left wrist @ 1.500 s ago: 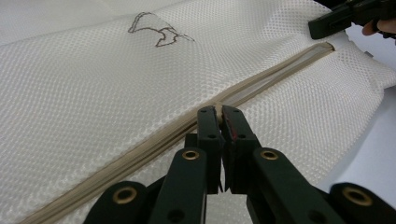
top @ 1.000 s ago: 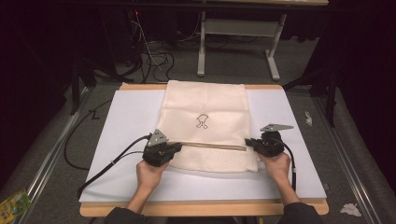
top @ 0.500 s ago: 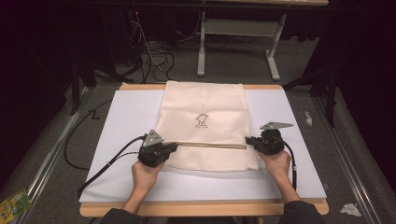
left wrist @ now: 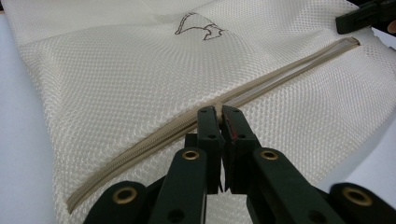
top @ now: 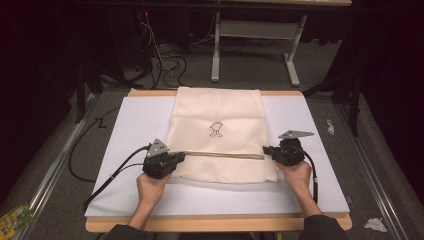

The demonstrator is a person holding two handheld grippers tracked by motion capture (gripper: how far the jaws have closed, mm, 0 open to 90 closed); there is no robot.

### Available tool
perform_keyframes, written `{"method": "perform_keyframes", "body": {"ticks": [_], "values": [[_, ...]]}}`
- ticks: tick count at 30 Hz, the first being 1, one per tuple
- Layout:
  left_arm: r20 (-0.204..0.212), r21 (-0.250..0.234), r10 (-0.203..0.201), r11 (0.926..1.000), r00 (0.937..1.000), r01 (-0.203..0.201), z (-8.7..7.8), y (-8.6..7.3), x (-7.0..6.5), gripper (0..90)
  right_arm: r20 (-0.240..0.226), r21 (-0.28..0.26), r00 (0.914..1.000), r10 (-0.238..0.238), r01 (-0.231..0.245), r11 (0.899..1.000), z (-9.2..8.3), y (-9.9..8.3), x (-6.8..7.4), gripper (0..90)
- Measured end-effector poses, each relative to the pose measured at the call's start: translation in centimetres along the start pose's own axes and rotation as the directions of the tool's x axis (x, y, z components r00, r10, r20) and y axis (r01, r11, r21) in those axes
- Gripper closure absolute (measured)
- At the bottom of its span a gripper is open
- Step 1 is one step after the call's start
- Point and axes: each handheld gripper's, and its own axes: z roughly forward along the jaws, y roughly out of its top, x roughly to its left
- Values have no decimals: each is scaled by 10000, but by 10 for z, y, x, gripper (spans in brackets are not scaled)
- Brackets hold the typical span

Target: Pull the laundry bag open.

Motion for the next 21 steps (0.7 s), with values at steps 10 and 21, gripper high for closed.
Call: {"method": "perform_keyframes", "body": {"ticks": [10, 21], "values": [[5, -37, -23, 10000, 10000, 23, -2, 0, 1, 873, 1, 5, 10000, -21, 21, 10000, 0, 0, 0, 883], [-130, -76, -107, 9999, 9999, 106, -7, -2, 6, 873, 6, -18, 10000, -69, 69, 10000, 1, 0, 0, 883]]}}
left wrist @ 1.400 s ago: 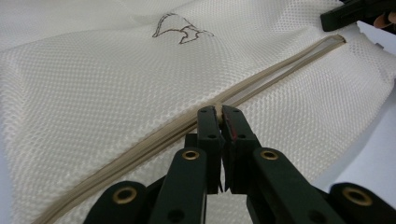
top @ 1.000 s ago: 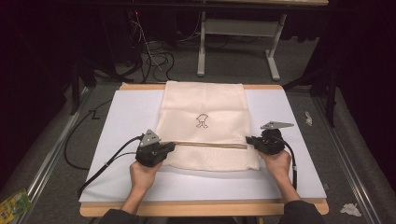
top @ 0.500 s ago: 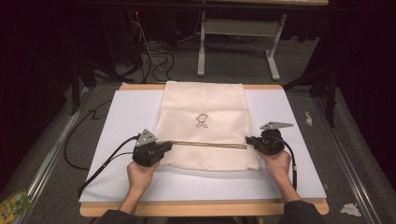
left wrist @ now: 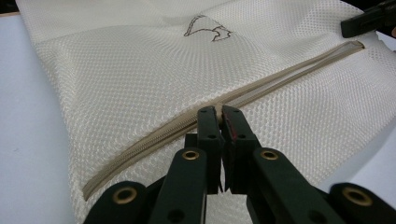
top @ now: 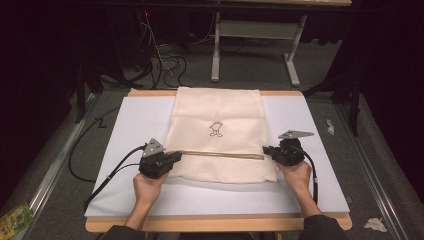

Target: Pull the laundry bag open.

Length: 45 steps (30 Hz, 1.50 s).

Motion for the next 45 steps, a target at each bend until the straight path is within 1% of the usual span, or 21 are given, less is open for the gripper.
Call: {"method": "perform_keyframes", "body": {"ticks": [2, 6, 13, 16, 18, 24, 26, 31, 32, 34, 37, 39, 42, 45], "values": [[-110, -14, -20, 10000, 9999, 20, -1, -1, 1, 873, 32, 20, 10000, -20, 20, 10000, 1, 0, 1, 883], [-146, -19, -181, 9998, 9997, 180, -5, -4, 5, 873, 56, 49, 10000, 55, -55, 10000, -1, 0, -1, 883], [-243, -77, -193, 9998, 9995, 191, -9, -4, 8, 873, 116, 29, 9999, -47, 47, 10000, -1, 3, 0, 883], [-461, -229, -128, 9997, 9989, 117, -11, -5, 7, 874, 104, -17, 9999, 7, -6, 10000, -1, 3, -1, 883], [-394, -109, -173, 9998, 9991, 169, -11, -5, 9, 873, 127, -12, 9999, 57, -57, 10000, -1, 2, -2, 882], [-463, -156, -225, 9996, 9987, 218, -12, -5, 11, 873, 170, -13, 9999, -12, 12, 10000, -1, 3, -2, 882], [-688, -193, -271, 9995, 9973, 258, -13, -4, 11, 873, 161, 0, 9999, -17, 18, 10000, -1, 3, -1, 882], [-708, -182, -231, 9996, 9972, 219, -17, -4, 14, 873, 175, -4, 9998, 57, -57, 10000, -2, 3, -2, 882], [-691, -261, -288, 9993, 9972, 270, -17, -4, 14, 873, 186, -17, 9998, 51, -51, 10000, -2, 3, -2, 883], [-635, -248, -373, 9991, 9973, 358, -18, -4, 16, 874, 165, -50, 9999, 51, -50, 10000, -1, 3, -2, 882], [-706, -229, -405, 9990, 9967, 390, -19, -5, 18, 873, 170, -13, 9998, 59, -58, 10000, -2, 3, -2, 882], [-755, -281, -484, 9985, 9960, 464, -22, -6, 20, 873, 188, -64, 9998, 36, -34, 10000, -2, 3, -3, 882], [-798, -320, -612, 9978, 9949, 588, -24, -7, 23, 873, 218, -6, 9998, -15, 15, 10000, -1, 2, -3, 882], [-832, -303, -618, 9978, 9946, 595, -25, -8, 24, 873, 198, 17, 9998, -26, 26, 10000, 0, 3, -2, 882]]}}
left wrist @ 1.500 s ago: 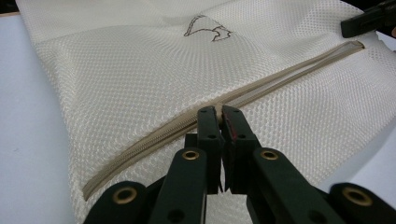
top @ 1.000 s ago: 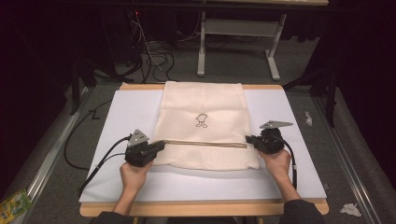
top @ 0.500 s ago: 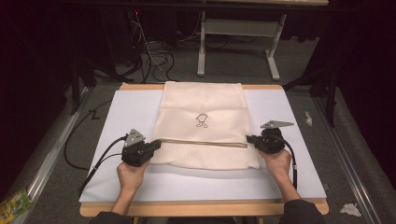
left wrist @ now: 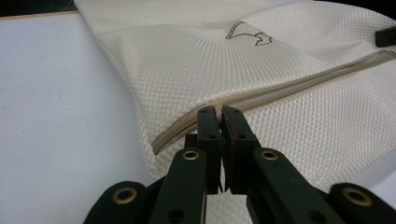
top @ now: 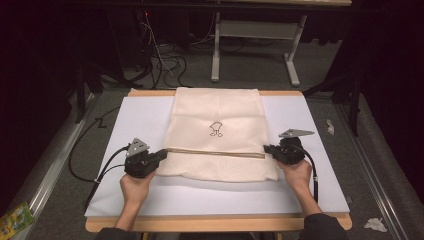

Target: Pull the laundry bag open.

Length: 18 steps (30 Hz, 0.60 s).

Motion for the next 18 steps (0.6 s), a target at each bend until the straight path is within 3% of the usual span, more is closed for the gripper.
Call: {"method": "perform_keyframes", "body": {"ticks": [18], "values": [[-247, -156, -264, 9995, 9993, 260, -9, -3, 12, 874, -48, -6, 10000, 75, -75, 10000, -1, 0, -2, 883]]}}
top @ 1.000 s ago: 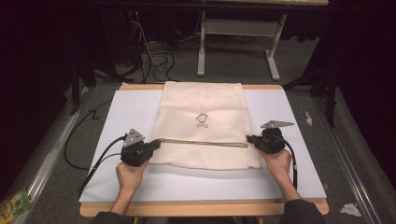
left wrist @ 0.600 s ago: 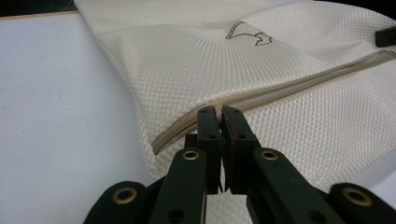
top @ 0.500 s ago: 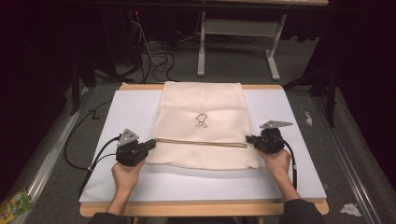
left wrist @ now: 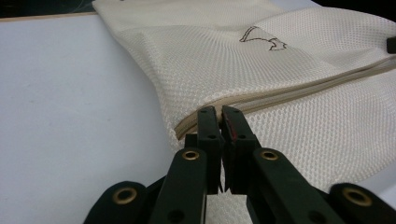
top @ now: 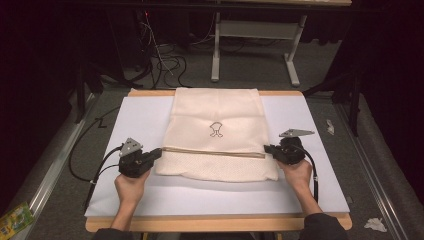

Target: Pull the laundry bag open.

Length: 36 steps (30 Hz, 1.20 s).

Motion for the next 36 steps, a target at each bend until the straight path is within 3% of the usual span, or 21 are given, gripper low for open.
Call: {"method": "perform_keyframes", "body": {"ticks": [8, 16, 31, 36], "values": [[-73, 41, 2, 10000, 10000, -2, -2, -1, 2, 874, -186, -131, 9997, 184, -187, 9997, 1, 0, -2, 883], [-36, 79, -28, 10000, 10000, 28, -4, -1, 3, 874, -36, -142, 9997, 239, -240, 9996, -1, 0, -5, 883], [-281, 539, 168, 9984, 9995, -152, -6, -1, 5, 875, -20, -218, 9994, 339, -339, 9992, -5, 6, -13, 886], [-121, 686, 91, 9976, 9999, -82, -4, -1, 4, 874, 106, -32, 9996, 249, -248, 9997, -3, 4, -12, 885]]}}
